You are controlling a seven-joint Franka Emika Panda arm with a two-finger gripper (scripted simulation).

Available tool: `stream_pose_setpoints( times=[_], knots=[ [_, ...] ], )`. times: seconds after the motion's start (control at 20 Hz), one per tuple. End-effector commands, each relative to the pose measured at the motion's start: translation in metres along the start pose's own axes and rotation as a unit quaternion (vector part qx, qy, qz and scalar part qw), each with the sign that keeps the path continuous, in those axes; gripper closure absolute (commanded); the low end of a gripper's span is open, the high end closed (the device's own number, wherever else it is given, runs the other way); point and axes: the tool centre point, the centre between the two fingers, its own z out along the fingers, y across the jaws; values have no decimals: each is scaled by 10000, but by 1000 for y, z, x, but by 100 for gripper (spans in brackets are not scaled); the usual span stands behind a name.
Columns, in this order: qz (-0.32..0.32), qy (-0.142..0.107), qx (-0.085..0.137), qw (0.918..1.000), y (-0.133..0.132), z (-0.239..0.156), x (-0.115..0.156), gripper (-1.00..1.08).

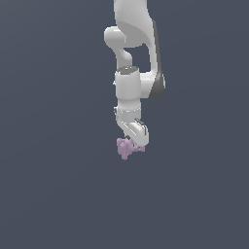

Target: Pick up the object and move it to a goal position.

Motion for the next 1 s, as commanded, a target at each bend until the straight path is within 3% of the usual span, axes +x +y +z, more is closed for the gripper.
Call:
stream_pose_setpoints(
  times=[0.0,0.4,0.95],
  knots=[
    [-68,111,385,9992,-26,-10,8,108],
    [-264,400,1450,9883,-93,-49,26,108],
    [-447,658,2438,9666,-147,-100,37,108]
  ],
)
